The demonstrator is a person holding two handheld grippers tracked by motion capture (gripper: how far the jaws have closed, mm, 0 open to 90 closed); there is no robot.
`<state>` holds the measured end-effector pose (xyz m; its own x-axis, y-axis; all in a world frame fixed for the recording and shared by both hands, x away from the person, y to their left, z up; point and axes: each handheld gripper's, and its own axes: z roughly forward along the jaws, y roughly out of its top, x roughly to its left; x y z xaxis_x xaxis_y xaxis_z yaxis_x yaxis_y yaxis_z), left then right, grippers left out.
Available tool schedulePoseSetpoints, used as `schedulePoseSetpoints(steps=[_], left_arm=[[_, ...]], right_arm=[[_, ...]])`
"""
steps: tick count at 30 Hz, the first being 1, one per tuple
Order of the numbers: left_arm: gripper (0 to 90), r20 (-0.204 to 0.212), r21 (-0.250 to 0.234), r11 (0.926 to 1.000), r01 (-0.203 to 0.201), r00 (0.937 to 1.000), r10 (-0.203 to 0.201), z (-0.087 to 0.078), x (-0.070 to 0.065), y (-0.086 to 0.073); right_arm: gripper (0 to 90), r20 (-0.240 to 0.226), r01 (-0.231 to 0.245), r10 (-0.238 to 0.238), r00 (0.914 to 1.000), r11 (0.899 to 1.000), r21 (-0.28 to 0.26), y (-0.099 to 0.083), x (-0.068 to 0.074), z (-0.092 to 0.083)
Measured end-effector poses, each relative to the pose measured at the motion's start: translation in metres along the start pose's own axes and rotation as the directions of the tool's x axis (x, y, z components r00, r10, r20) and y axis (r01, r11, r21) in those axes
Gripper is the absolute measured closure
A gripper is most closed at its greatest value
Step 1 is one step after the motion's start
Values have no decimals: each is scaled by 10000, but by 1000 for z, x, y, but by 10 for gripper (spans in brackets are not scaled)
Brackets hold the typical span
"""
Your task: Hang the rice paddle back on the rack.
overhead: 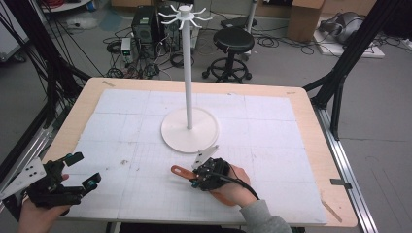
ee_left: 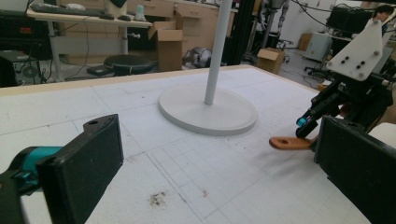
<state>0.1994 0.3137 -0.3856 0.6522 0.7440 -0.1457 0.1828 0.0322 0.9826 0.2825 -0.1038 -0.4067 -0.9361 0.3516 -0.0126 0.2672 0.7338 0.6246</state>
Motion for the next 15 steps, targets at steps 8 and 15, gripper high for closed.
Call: schedulePoseSetpoints(steps=[8,15], left_arm=[[18,83,48,10000,-16,10000,15,4,1,0],[18,198,91,10000,-28,9998,26,9,0,1]], right_arm=[[649,136,-142,149,9998,9987,-495,-2,-1,-20],[650,463,-139,190,9987,9941,-1078,-5,0,-38]])
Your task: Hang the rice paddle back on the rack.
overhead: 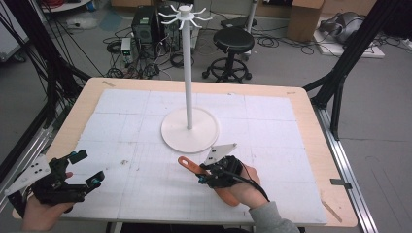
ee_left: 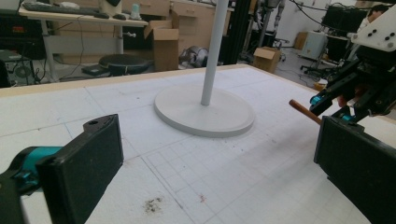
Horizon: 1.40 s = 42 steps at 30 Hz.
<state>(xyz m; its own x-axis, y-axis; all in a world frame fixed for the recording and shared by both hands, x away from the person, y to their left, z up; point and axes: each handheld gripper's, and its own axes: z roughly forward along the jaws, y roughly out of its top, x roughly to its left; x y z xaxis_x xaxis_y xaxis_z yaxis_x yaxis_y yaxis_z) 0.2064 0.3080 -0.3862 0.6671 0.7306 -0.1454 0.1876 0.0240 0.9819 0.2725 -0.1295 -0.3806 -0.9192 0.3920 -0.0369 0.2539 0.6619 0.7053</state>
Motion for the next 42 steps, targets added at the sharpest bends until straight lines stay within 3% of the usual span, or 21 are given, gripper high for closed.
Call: schedulePoseSetpoints(steps=[9,19,20,23,28,32,42], left_arm=[[18,44,-35,10000,49,10000,-49,3,0,0],[18,100,-1,10000,37,9999,-37,6,0,1],[18,117,20,10000,-5,9999,4,6,0,1],[18,126,11,10000,-14,9999,14,7,-1,1],[18,140,25,10000,-33,9999,33,8,-1,2],[18,154,22,10000,-52,9999,51,8,-1,2],[18,203,-95,9999,-125,9997,126,10,-2,6]], right_arm=[[650,423,-94,104,9991,9997,-239,-1,-1,-15],[650,753,-335,449,9962,9888,-1457,-1,-4,-42],[650,732,-402,547,9958,9816,-1866,-2,-6,-48],[651,741,-383,551,9957,9766,-2117,-3,-8,-55],[651,811,-360,610,9948,9593,-2800,-6,-11,-70],[651,593,-724,968,9935,9429,-3252,-10,-15,-77],[651,670,-758,1105,9916,9172,-3912,-17,-21,-92]])
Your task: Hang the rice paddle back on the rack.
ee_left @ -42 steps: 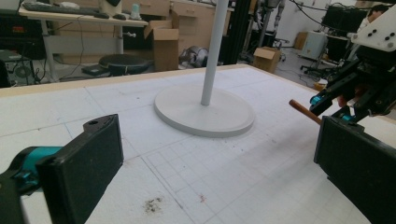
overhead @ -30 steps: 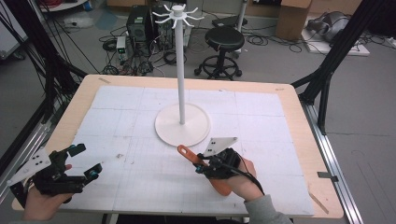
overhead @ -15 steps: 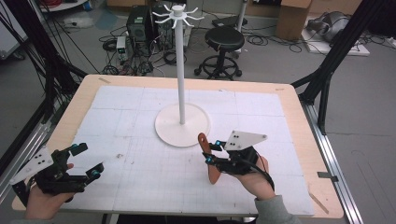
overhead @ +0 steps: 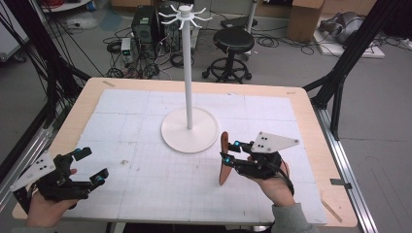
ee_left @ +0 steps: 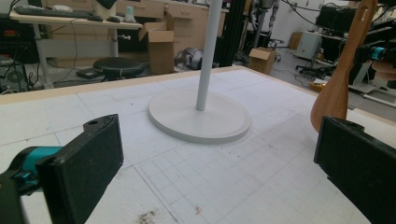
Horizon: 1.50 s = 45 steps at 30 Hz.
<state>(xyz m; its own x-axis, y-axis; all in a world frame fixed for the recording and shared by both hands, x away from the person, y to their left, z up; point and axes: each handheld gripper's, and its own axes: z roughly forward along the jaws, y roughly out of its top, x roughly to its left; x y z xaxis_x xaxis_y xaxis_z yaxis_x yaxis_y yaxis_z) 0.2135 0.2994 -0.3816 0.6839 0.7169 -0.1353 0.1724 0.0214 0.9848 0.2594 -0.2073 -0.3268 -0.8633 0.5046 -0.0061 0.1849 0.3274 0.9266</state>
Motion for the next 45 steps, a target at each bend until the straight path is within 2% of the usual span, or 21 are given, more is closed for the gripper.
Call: schedulePoseSetpoints(steps=[9,23,29,30,33,35,38,45], left_arm=[[18,77,57,9999,-85,9999,85,4,-4,0],[18,218,123,9999,-47,9998,45,9,-2,-2],[18,312,184,9998,-87,9995,81,13,-4,-2],[18,322,195,9998,-81,9995,74,14,-4,-2],[18,324,211,9997,-136,9994,130,15,-5,-3],[18,331,138,9998,-138,9994,134,15,-5,-2],[18,337,126,9998,-129,9994,124,15,-5,-2],[18,325,119,9999,-111,9994,107,14,-5,-3]], right_arm=[[651,187,-183,192,9996,9987,-465,-2,-7,-13],[651,325,-134,154,9994,9980,-619,2,-13,-13],[651,443,60,-31,9990,9977,-669,13,-14,-13],[651,454,129,-100,9989,9979,-642,19,-16,-14],[651,321,184,-163,9994,9976,-665,30,-20,-15],[650,38,428,-426,9991,9977,-528,36,-24,-14],[651,1,623,-623,9981,9976,-302,45,-30,-12],[651,-86,636,-643,9979,9961,-606,61,-43,-13]])
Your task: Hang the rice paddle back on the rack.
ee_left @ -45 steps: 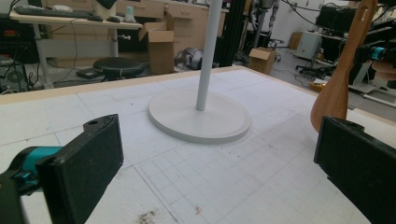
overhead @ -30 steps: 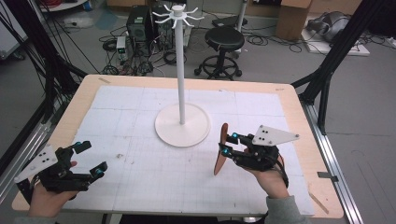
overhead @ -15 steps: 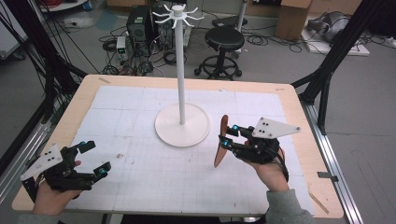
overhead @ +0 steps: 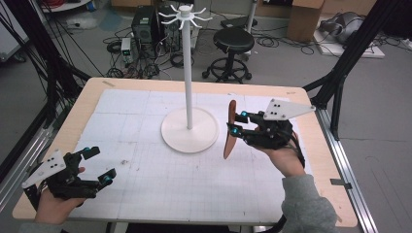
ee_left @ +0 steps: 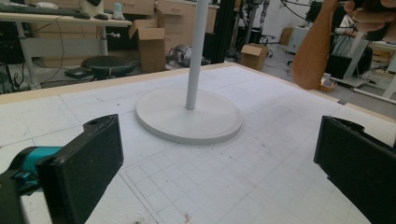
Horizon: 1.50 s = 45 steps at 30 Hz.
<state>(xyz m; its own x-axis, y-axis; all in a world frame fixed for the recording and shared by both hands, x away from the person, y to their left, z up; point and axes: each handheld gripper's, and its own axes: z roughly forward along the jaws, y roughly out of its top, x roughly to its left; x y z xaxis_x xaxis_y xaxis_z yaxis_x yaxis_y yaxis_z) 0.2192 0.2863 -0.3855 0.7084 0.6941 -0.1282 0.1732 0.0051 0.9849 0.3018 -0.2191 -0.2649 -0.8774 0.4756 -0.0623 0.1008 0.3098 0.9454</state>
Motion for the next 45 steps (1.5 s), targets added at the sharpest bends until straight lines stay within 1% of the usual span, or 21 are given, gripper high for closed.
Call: schedulePoseSetpoints(steps=[3,6,7,8,9,11,14,16,18,20,25,34,40,43,44,45], left_arm=[[18,59,-57,10000,-64,10000,64,-1,-1,0],[18,79,-70,10000,-37,10000,38,-2,-1,0],[18,84,-48,10000,-48,10000,48,-2,0,0],[18,87,-17,10000,-54,9999,54,-3,0,0],[18,87,-18,10000,-36,10000,36,-3,0,-1],[18,73,-31,10000,18,10000,-18,-3,0,-1],[18,44,-11,10000,23,10000,-23,-4,0,-1],[18,41,-12,10000,19,10000,-19,-4,0,-2],[18,13,-31,10000,35,10000,-35,-4,0,-1],[18,12,-17,10000,16,10000,-16,-3,0,-1],[18,1,-19,10000,-36,10000,36,-4,0,-1],[18,-167,-134,9998,120,9998,-122,-10,4,-3],[18,-216,-143,9997,173,9996,-176,-12,4,-3],[18,-225,-189,9996,189,9996,-194,-13,5,-4],[18,-225,-189,9996,189,9996,-194,-13,5,-4],[18,-223,-195,9996,202,9995,-206,-13,6,-4]], right_arm=[[651,-34,40,-40,10000,10000,-30,9,-9,2],[651,38,67,-67,10000,10000,-58,14,-13,2],[651,-2,25,-25,10000,9997,-238,18,-16,2],[651,-2,25,-25,10000,9997,-238,18,-16,2],[651,-24,-41,40,10000,9993,-379,21,-20,2],[651,-51,-68,66,10000,9993,-379,23,-23,2],[651,51,-98,99,9999,9996,-264,26,-26,2],[651,207,-99,105,9997,9996,-257,33,-29,1],[651,233,-124,132,9996,9994,-325,38,-32,0],[651,315,-185,194,9993,9994,-282,43,-33,1],[651,484,-235,251,9985,9992,-334,57,-38,5],[651,603,-224,249,9979,9988,-431,79,-47,18],[651,534,-237,269,9982,9980,-593,87,-52,24],[650,601,-338,377,9975,9974,-640,92,-58,28],[650,601,-338,377,9975,9974,-640,92,-58,28],[651,608,-388,429,9972,9970,-671,93,-63,30]])
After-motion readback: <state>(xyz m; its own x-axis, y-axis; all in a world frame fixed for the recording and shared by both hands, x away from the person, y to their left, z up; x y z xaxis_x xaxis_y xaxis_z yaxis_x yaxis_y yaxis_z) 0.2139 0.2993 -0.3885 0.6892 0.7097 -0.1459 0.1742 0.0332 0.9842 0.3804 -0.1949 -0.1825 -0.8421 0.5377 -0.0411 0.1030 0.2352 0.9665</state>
